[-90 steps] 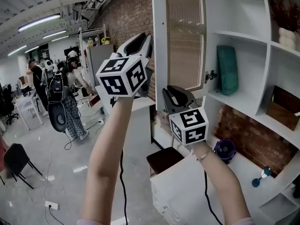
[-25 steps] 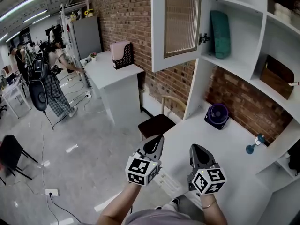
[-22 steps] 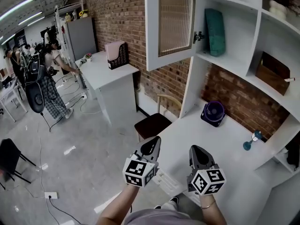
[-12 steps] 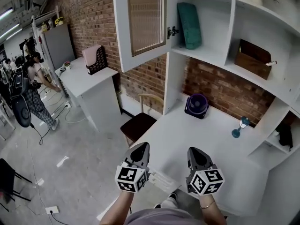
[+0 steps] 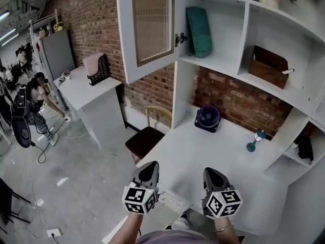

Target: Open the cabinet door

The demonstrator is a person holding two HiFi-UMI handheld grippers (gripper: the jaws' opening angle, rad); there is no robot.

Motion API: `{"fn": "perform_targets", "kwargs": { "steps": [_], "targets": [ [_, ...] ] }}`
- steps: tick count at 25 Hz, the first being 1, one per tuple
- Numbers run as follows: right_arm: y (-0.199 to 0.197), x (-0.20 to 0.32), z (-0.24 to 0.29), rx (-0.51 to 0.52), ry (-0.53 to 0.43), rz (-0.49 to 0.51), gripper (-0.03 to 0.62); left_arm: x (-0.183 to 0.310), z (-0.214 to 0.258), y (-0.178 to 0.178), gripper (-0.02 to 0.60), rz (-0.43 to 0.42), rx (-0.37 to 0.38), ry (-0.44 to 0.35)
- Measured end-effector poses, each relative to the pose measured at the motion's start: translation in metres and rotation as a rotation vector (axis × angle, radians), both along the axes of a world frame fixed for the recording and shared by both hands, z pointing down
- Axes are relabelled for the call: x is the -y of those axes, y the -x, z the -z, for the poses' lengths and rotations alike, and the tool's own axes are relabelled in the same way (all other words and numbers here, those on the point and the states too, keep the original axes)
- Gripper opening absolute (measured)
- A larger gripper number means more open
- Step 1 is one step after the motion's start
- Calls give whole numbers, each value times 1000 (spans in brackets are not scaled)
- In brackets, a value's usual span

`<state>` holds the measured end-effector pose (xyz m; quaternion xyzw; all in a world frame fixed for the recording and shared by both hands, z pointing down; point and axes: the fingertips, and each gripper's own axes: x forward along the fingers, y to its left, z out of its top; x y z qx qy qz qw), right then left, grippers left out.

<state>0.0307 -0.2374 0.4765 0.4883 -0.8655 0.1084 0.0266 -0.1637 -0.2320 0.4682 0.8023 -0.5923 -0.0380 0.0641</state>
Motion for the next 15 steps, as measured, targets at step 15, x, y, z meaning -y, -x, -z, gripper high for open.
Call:
{"fn": "perform_targets", "kwargs": {
  "steps": [15],
  "targets": [
    [3,1,-1,-10,10,3,-2,3,-1,4,2,-8,-10,9]
  ]
}}
